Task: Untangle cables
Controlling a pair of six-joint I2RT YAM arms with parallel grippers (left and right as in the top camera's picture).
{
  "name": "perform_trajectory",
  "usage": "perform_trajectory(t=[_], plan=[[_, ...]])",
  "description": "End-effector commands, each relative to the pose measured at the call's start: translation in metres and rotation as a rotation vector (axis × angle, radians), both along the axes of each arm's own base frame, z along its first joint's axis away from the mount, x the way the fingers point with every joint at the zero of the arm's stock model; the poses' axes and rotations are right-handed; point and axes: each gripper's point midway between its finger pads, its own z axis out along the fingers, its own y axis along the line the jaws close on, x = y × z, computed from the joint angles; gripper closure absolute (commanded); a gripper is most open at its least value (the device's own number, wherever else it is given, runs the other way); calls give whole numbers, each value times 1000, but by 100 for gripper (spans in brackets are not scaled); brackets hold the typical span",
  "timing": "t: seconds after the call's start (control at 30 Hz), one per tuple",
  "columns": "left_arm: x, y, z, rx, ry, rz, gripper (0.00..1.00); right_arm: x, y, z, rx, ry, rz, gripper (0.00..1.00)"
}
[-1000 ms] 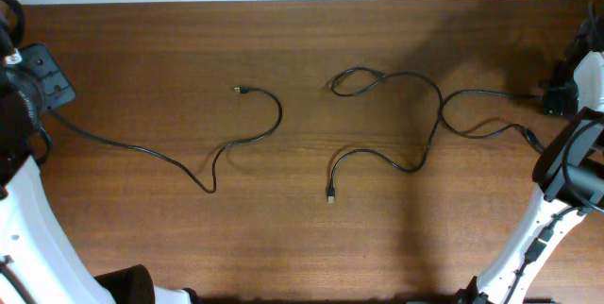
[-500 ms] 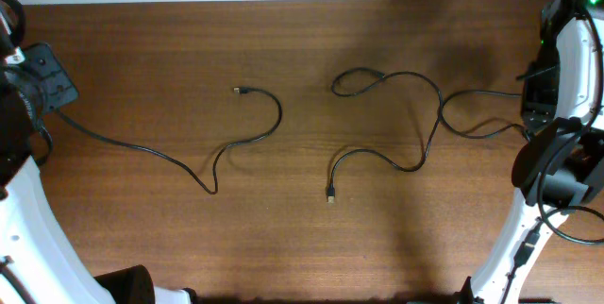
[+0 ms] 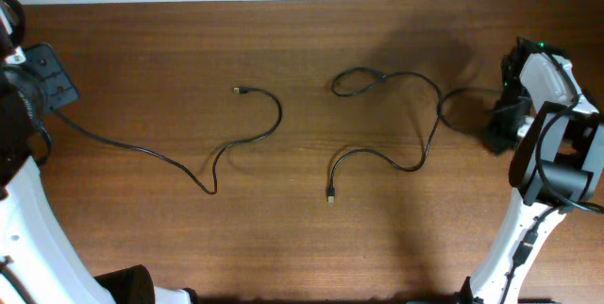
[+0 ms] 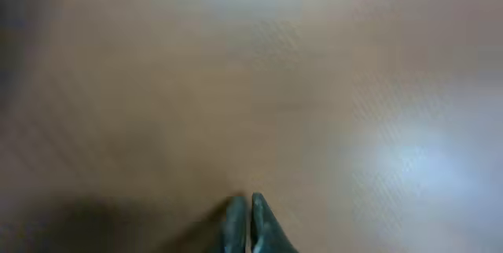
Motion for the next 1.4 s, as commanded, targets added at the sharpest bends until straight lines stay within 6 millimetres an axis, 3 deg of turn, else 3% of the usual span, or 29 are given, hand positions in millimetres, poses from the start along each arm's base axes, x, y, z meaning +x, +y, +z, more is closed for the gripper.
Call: perform_trajectory(t=[0.0,0.07,0.23,0.33,0.4,0.47,0.53,0.57,0.63,0.7,0.73,0.8,0.83,0.9,0.97,1.0,1.1,1.3,1.37], plan=[[-2,-2,3,12,-4,-15,100,34,-36,-1,-113,-73,324,96],[-2,-2,3,12,-4,-15,100,82,-71,7,-252,-137,656,96],[-2,-2,3,15,-1,-18,100,182,-105,20,-434,-287,1280,96],[-3,-1,3,24,4,-21,100,213,-135,47,-621,-377,1312,96],[-3,0,3,25,4,-19,100,239,-149,78,-759,-504,1400,96],[-3,0,3,25,3,-19,100,246,-161,97,-844,-541,1415,96],[-3,-1,3,10,-7,-3,100,239,-171,94,-832,-527,1400,96],[-2,-3,3,-1,-10,-12,100,227,-169,79,-747,-514,1338,96],[-2,-3,3,-1,-10,-12,100,198,-157,54,-555,-522,1160,96],[-2,-3,3,-1,-10,-12,100,174,-145,54,-438,-538,982,96],[-2,-3,3,-1,-10,-12,100,171,-145,65,-438,-553,947,96],[-2,-3,3,-1,-10,-13,100,170,-145,108,-489,-596,932,96],[-1,-4,2,-7,-11,-19,100,161,-147,151,-553,-603,916,96],[1,-9,2,-28,-16,-40,100,125,-156,176,-592,-527,763,96],[2,-12,1,-40,-19,-52,100,78,-163,159,-506,-458,528,96],[2,-11,1,-39,-19,-51,100,50,-165,137,-435,-403,384,96],[2,-11,1,-39,-19,-51,100,1,-171,104,-346,-306,149,96],[2,-11,1,-36,-18,-49,100,-41,-204,94,-342,-272,4,96],[2,-11,1,-37,-18,-49,100,-50,-211,80,-323,-244,-18,96]])
